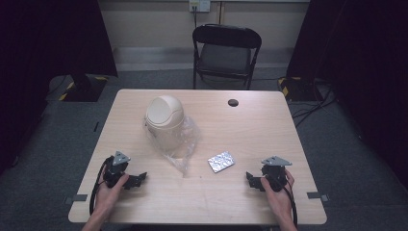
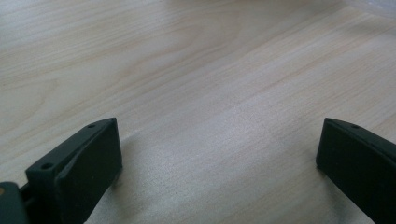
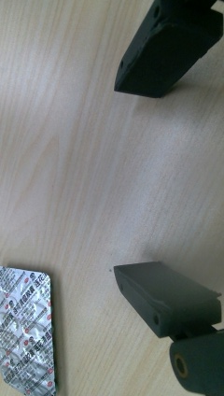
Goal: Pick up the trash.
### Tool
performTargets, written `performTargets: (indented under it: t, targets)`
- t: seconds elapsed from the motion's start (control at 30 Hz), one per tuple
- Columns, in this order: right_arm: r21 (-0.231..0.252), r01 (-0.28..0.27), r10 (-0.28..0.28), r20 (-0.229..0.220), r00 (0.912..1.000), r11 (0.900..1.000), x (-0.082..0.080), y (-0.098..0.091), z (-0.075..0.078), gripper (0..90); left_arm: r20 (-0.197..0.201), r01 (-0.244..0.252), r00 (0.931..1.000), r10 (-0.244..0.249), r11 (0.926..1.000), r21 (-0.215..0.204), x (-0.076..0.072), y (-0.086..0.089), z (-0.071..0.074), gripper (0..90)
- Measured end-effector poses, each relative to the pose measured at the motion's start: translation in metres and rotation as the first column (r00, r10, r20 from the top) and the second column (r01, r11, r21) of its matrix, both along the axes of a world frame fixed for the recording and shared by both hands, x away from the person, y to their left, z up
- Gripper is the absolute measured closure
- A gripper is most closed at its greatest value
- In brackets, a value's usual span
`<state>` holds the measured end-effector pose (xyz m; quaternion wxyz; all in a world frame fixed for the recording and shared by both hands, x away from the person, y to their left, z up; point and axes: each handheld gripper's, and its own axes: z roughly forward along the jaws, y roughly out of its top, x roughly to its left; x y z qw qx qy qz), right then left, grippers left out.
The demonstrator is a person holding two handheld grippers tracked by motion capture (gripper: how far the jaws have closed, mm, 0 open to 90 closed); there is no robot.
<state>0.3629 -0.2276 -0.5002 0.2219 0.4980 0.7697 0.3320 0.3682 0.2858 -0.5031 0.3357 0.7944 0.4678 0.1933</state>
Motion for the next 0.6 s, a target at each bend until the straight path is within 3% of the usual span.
performTargets:
  t: [0.6]
  targets:
    - [0.000,-0.006,0.006,-0.004,1.0000,1.0000,0.0003,-0.0005,0.0002,9.5,0.001,0.008,1.0000,-0.008,1.0000,-0.002,-0.0025,-0.0003,0.0015,3.1]
